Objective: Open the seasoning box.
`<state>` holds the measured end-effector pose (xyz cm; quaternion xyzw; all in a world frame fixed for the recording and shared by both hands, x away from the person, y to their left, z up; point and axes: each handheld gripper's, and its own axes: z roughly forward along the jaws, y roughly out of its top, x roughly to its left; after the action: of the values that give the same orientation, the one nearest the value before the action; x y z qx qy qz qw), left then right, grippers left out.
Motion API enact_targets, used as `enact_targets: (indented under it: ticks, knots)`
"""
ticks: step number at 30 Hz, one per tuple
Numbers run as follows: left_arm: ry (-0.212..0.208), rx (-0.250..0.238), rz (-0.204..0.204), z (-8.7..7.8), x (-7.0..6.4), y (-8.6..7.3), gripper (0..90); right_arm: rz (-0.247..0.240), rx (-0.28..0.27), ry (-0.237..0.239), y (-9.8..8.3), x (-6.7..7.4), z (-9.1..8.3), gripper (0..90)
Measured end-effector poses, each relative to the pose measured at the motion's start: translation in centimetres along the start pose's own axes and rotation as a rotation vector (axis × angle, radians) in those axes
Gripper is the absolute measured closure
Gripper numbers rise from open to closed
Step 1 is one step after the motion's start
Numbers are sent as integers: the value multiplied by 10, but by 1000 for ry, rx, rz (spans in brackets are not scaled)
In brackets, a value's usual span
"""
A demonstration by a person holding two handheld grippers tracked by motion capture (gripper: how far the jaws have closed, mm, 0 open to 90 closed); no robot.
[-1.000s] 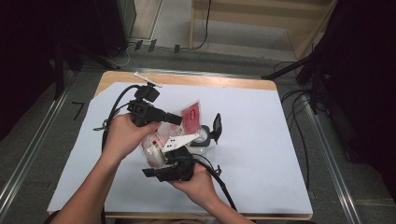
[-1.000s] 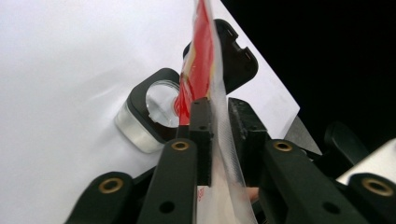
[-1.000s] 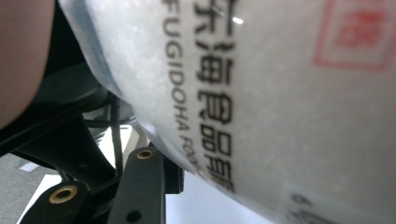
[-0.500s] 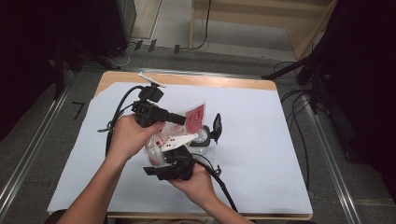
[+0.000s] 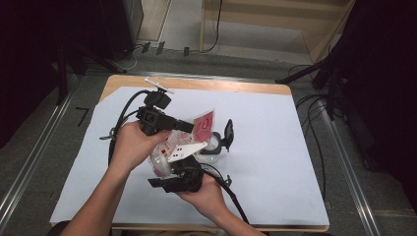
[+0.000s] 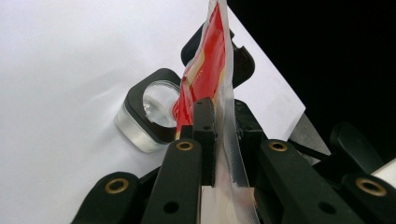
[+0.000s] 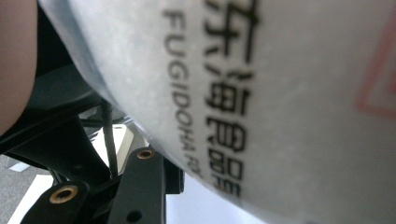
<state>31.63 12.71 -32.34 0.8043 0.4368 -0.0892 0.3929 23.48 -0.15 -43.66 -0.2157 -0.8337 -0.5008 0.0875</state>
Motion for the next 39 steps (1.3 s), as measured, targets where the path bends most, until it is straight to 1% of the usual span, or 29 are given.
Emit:
enact_targets:
  ticks: [1,3,4,5,6,9,11,12,14,18,19,21,22,23,24,26,28,32,39]
  knots:
    - [-3,-2,-15,0,0,0,829,0,-2,0,0,0,0,629]
    - [2,-3,-20,0,-1,0,826,4,-1,7,1,1,0,629]
    - [2,6,-12,0,0,0,824,9,1,10,1,1,0,629]
    - [4,9,-15,1,-1,0,823,11,0,14,0,1,0,629]
    - [5,6,-19,1,-2,0,823,13,-1,16,0,1,1,629]
    - [4,5,-16,2,-1,0,819,20,-3,20,-1,1,1,629]
    - [-1,3,-23,3,1,0,821,23,0,18,-1,1,1,630]
    - [-25,-8,-46,4,4,-1,821,22,1,14,-1,1,2,630]
    - [-27,-8,-47,5,4,-1,821,24,2,11,-2,1,2,629]
    - [-30,-16,-39,5,1,0,816,20,-3,5,-2,1,2,627]
    - [-31,-12,-31,4,1,0,816,20,-3,4,-2,1,1,623]
    - [-28,-20,-29,4,1,0,812,19,-5,-4,-2,1,1,603]
    - [-26,-28,-26,4,0,0,806,20,-6,-5,-2,1,1,610]
    - [-17,-23,-19,3,-2,0,806,20,-5,-10,-2,1,1,623]
    - [-22,-30,-17,3,-2,0,806,13,-6,-18,-2,1,0,624]
    - [-4,-28,-6,2,-5,0,808,8,-11,-14,-2,1,0,624]
    - [4,-27,0,2,-5,0,808,9,-14,-11,-2,1,0,624]
    - [7,-29,-14,3,-4,0,819,15,-9,-10,-2,1,1,625]
    - [11,-21,-14,2,-3,0,834,8,-10,-10,-2,2,1,627]
